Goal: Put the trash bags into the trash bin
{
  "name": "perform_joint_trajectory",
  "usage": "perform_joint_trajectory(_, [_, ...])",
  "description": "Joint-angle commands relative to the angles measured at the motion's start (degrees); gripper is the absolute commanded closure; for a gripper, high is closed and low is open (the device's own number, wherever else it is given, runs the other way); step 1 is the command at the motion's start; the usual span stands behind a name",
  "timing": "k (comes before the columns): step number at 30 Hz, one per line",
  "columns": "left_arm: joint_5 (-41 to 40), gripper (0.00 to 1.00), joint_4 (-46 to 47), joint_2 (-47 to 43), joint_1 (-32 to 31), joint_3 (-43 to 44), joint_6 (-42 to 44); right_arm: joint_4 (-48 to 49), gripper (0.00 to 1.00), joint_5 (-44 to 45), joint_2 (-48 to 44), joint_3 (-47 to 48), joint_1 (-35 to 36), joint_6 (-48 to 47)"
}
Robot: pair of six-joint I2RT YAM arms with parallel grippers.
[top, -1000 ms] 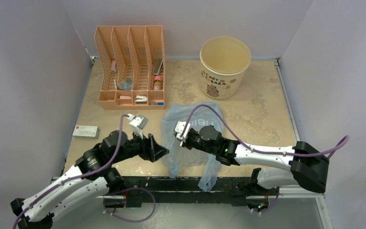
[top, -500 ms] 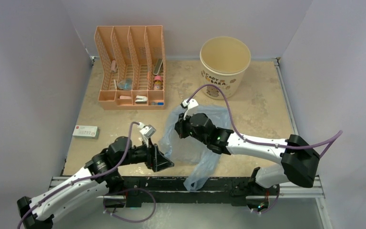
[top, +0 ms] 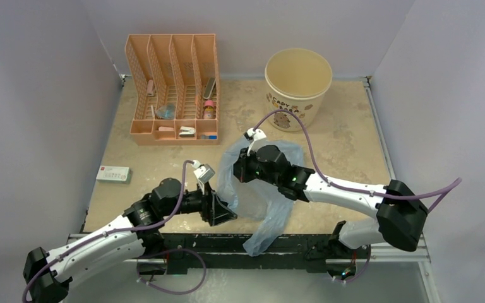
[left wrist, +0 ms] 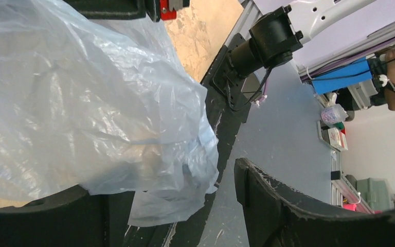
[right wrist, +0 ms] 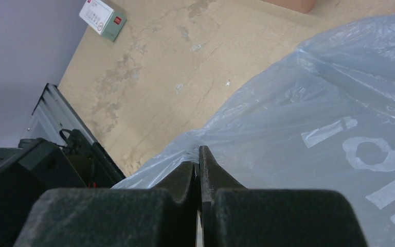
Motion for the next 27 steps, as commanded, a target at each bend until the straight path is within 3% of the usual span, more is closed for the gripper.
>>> perform_joint_trajectory(1, [3.0,0.33,8.6,2.0,-0.2,-1.7,1.7,1.7,1.0,-3.9,-2.0,2.5,-1.2,2.0])
perform_joint_trajectory(2, [3.6,0.41,9.9,2.7,-0.3,-2.2,1.5,2.0,1.0,-4.4,-1.8,2.6,-1.2,2.2])
perform_joint_trajectory(5, [4.1,0.8,13.1,4.4,-0.5,-3.4,0.3,1.7,1.0,-4.7,-0.4,2.7,-1.4,2.6])
perform_joint_trajectory(7, [2.1,0.97,9.3,4.2,-0.5,-2.2,0.7,0.6,0.98,-4.7,-0.6,2.6,-1.9,2.9])
perform_joint_trajectory(8, [0.9,1.0,7.7,3.3,-0.5,-2.1,1.0,0.3,0.93,-4.7,-1.2,1.8,-2.3,3.0])
perform_joint_trajectory(12, [-2.0,1.0,5.2,-1.3,-0.5,-3.7,0.0,-0.9,0.58,-5.5,-6.8,-0.9,-3.2,3.4])
perform_joint_trajectory(15, [-2.5,1.0,3.7,-3.0,-0.5,-4.0,-0.4,-2.3,0.43,-4.2,-13.8,-4.2,-3.2,5.7])
perform_joint_trajectory(18, [-1.2,1.0,4.5,-2.7,-0.5,-4.2,-0.5,1.3,0.34,-4.6,-22.2,-10.3,-3.2,9.3])
perform_joint_trajectory(21, [-0.2,1.0,4.7,-1.9,-0.5,-4.0,-0.4,12.5,0.28,-13.6,-27.7,-17.9,-3.2,13.7])
perform_joint_trajectory(25, [0.9,1.0,5.9,-1.2,-0.6,-4.1,-0.1,26.9,0.28,-26.2,-23.7,-21.7,-3.1,20.5])
perform_joint_trajectory(27, [1.4,1.0,6.1,-0.7,-0.6,-3.9,0.1,29.3,0.3,-29.1,-19.1,-20.0,-2.6,21.9])
